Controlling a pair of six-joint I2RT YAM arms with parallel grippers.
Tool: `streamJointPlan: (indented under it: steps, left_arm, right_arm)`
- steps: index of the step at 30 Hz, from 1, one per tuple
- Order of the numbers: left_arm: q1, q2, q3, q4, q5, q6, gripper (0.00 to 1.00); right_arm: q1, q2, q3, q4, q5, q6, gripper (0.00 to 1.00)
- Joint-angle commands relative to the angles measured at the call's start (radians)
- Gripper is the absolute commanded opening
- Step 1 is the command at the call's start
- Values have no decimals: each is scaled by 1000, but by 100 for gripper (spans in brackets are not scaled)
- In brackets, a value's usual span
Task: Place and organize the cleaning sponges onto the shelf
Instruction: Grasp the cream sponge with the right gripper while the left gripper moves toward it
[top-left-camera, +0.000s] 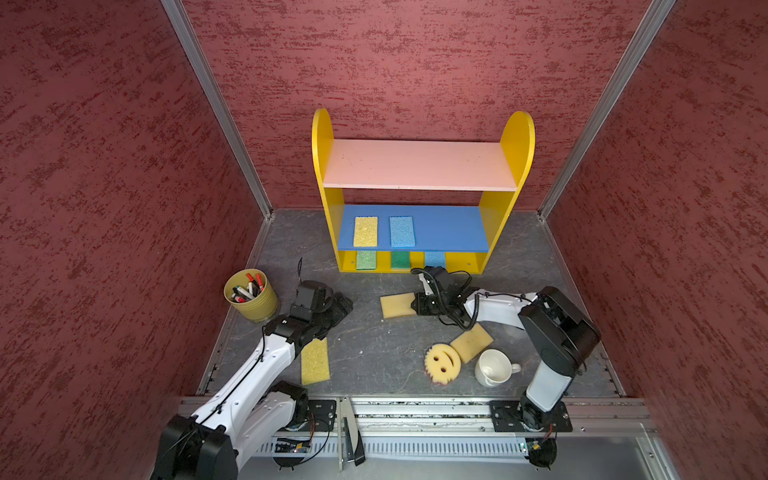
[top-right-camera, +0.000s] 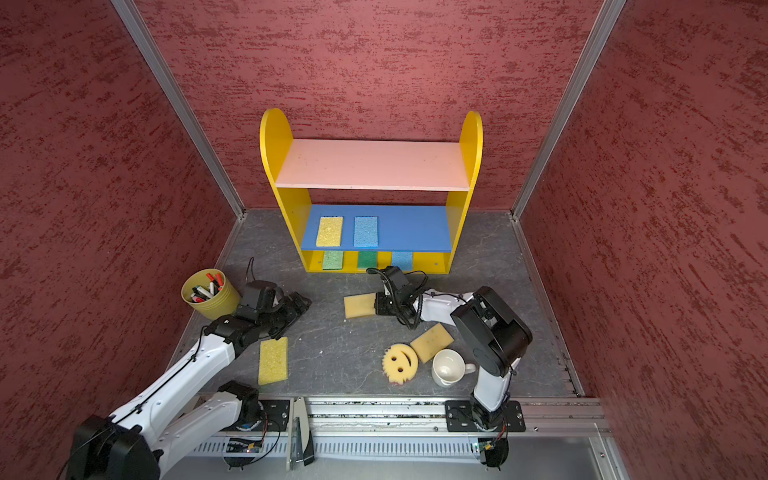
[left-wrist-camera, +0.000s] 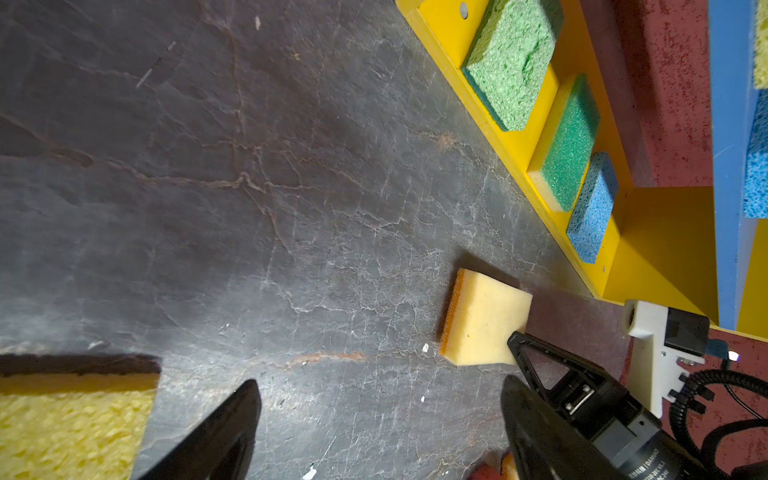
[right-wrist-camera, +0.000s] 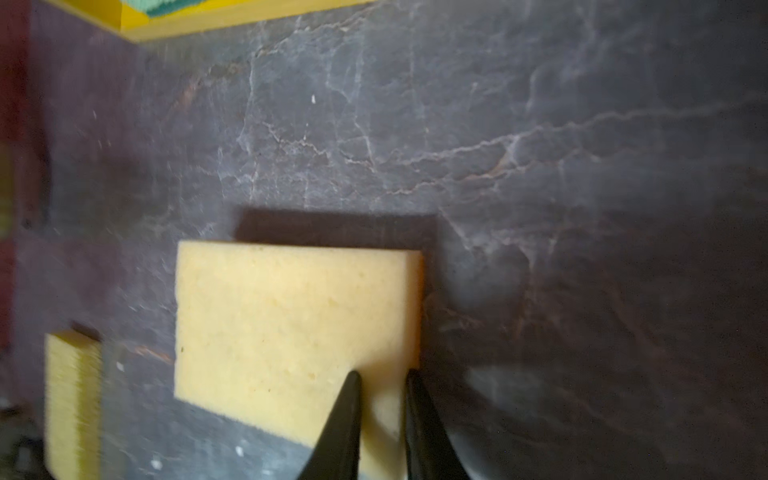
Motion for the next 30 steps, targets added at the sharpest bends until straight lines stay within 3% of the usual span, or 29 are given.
streamJointPlan:
  steps: [1,6,14,23,30]
  left_arm:
    - [-9,6,30,28,-23,-3,90]
    - [-31,22,47,43,-17,8,90]
    - [-93,30,70,150,56,24,96]
    - [-194,55,82,311,81,-18,97]
    - [-211,121,99,360,97,-48,95]
  right_arm:
    - [-6,-19,-10,64,-39,-16,6]
    - [-7,-91,-41,107,-121,-66,0]
    - [-19,-166,-68,202,-391,-50,0]
    - [-18,-173,-48,204,-441,-30,0]
    - [-17,-154,-32,245,-468,9,0]
